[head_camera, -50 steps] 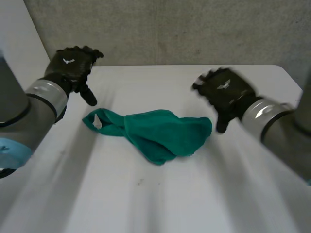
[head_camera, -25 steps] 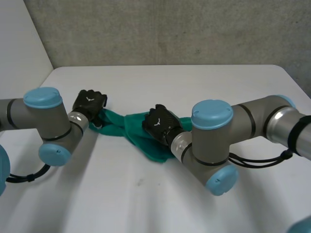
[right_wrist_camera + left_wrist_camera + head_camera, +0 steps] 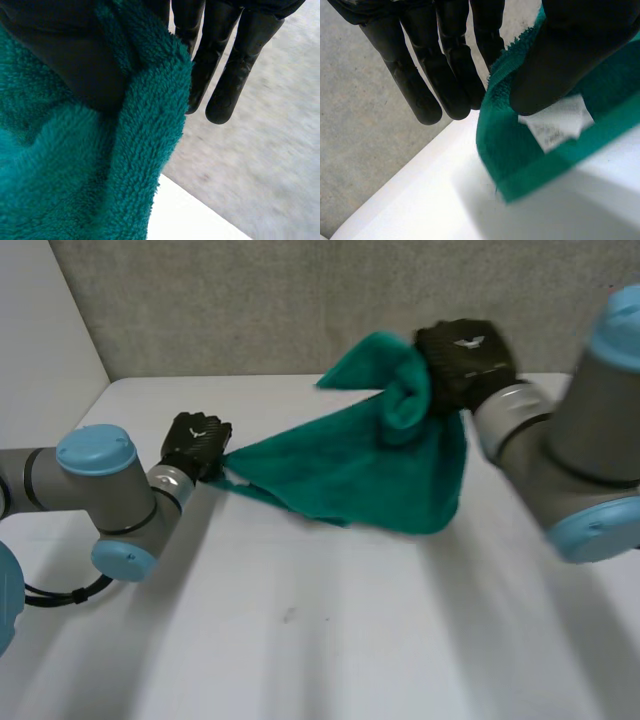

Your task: Fold the towel.

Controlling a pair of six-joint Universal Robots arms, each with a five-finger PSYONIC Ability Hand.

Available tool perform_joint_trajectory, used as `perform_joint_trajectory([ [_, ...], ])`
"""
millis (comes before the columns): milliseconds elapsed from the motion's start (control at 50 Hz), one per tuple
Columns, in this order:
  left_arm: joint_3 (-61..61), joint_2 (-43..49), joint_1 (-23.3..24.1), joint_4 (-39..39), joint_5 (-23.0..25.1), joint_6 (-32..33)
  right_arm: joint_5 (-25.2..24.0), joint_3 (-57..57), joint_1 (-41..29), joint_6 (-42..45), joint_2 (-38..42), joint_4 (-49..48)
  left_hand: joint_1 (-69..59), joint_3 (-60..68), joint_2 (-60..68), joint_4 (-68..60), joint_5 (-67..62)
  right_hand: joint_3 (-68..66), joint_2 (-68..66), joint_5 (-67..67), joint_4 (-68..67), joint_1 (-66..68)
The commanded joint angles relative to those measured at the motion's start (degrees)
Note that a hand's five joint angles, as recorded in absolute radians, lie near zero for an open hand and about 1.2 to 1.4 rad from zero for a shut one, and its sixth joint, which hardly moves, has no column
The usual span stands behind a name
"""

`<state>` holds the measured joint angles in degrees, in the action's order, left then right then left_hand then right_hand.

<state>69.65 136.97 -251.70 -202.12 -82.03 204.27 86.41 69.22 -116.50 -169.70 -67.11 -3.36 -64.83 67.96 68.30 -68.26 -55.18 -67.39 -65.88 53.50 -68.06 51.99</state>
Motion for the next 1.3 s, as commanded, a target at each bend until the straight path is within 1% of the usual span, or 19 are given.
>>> perform_joint_trajectory([
  [20, 5.3, -8.5, 0.7, 0.0, -2.2, -0.2, -0.5, 2.9, 8.3, 3.1, -3.0, 10.4, -15.2, 12.0, 11.7, -11.7, -14.8, -12.6, -14.1, 16.5, -11.9, 28.0],
  [100, 5.5, -12.8, 0.7, -0.9, -2.4, -0.3, -0.5, 3.0, 10.2, 5.2, -2.8, 13.0, -15.2, 12.0, 11.7, -11.7, -14.8, -12.6, -14.1, 16.5, -11.9, 28.0],
  [200, 0.6, -14.8, 1.3, -6.6, -2.8, -0.3, -0.5, -1.9, 9.7, 2.1, 2.5, 5.3, -15.2, 12.0, 11.7, -11.7, -14.8, -12.6, -14.1, 16.5, -11.9, 28.0],
  [260, -1.7, -16.7, 2.3, -9.9, -2.9, -0.3, -0.2, -5.0, 9.4, -3.5, 4.2, 1.6, -15.2, 12.0, 11.7, -11.7, -14.8, -12.6, -14.1, 16.5, -11.9, 28.0],
  [340, -1.1, -20.6, 2.6, -14.3, -3.5, -2.2, 0.0, -7.5, 10.1, -19.2, 3.7, -5.1, -15.2, 12.0, 11.7, -11.7, -14.8, -12.6, -14.1, 16.5, -11.9, 28.0],
  [420, 4.2, -24.4, 2.4, -16.0, -4.5, -6.4, -0.5, -6.7, 10.4, -23.6, 1.1, -7.8, -15.2, 12.0, 11.7, -11.7, -14.8, -12.6, -14.1, 16.5, -11.9, 28.0],
  [560, 22.1, -33.8, 3.0, -14.3, -4.1, -9.9, -2.5, -4.9, 11.3, -19.4, 0.2, -3.6, -15.2, 12.0, 11.7, -11.7, -14.8, -12.6, -14.1, 16.5, -11.9, 28.0],
  [640, 33.5, -38.3, 4.7, -12.5, -4.1, -9.8, -7.3, -5.3, 11.0, -14.6, 3.6, 2.7, -15.2, 12.0, 11.7, -11.7, -14.8, -12.6, -14.1, 16.5, -11.9, 28.0],
  [680, 37.0, -39.1, 6.2, -11.5, -4.2, -9.9, -9.7, -5.4, 10.9, -13.8, 4.5, 5.0, -15.2, 12.0, 11.7, -11.7, -14.8, -12.6, -14.1, 16.5, -11.9, 28.0],
  [740, 40.9, -39.2, 9.1, -9.3, -4.2, -9.9, -9.9, -5.3, 10.9, -13.7, 4.5, 5.4, -15.2, 12.0, 11.7, -11.7, -14.8, -12.6, -14.1, 16.5, -11.9, 28.0],
  [760, 43.2, -39.0, 12.8, -5.7, -4.3, -10.2, -10.6, -5.2, 10.9, -13.6, 4.5, 5.6, -15.2, 12.0, 11.7, -11.7, -14.8, -12.6, -14.1, 16.5, -11.9, 28.0],
  [800, 43.5, -38.9, 14.0, -4.2, -4.3, -10.4, -10.7, -5.2, 10.9, -13.6, 4.5, 5.6, -15.2, 12.0, 11.7, -11.7, -14.8, -12.6, -14.1, 16.5, -11.9, 28.0],
  [820, 43.3, -38.7, 17.2, 0.5, -4.4, -10.6, -11.0, -5.1, 10.8, -13.6, 4.0, 5.6, 1.6, -4.8, -5.1, 5.1, 2.0, -12.6, -14.1, 16.5, -11.9, 28.0],
  [840, 43.0, -38.7, 17.9, 2.3, -4.4, -10.6, -11.1, -5.0, 10.8, -13.5, 3.7, 5.7, 10.3, -13.4, -13.8, 13.7, 10.6, -12.6, -14.1, 16.5, -11.9, 28.0],
  [900, 40.6, -38.6, 19.9, 7.9, -4.5, -10.6, -11.4, -4.4, 10.6, -13.4, 1.6, 5.7, 27.8, -30.9, -31.3, 31.3, 28.2, -12.6, -14.1, 16.5, -11.9, 28.0],
  [1040, 33.9, -39.1, 19.1, 10.7, -4.5, -10.6, -14.5, -1.2, 10.2, -13.5, -4.5, 5.1, 38.1, -41.3, -41.6, 41.6, 38.5, -12.6, -14.1, 16.5, -11.9, 28.0],
  [1120, 27.0, -38.4, 14.2, 10.3, -4.5, -10.7, -21.1, 0.6, 9.9, -13.5, -8.2, 5.2, 47.4, -50.5, -50.8, 50.8, 47.7, -12.6, -14.1, 16.5, -11.9, 28.0],
  [1200, 20.4, -33.0, 12.3, 8.9, -4.7, -11.3, -25.9, 2.1, 10.0, -14.0, -12.2, 5.2, 50.7, -53.9, -54.2, 54.2, 51.1, -12.6, -14.1, 16.5, -11.9, 28.0],
  [1300, 9.7, -22.7, 11.9, 9.4, -4.1, -14.2, -28.7, 4.1, 9.9, -14.3, -16.6, 5.1, 50.9, -54.0, -54.4, 54.3, 51.3, -12.6, -14.1, 16.5, -11.9, 28.0],
])
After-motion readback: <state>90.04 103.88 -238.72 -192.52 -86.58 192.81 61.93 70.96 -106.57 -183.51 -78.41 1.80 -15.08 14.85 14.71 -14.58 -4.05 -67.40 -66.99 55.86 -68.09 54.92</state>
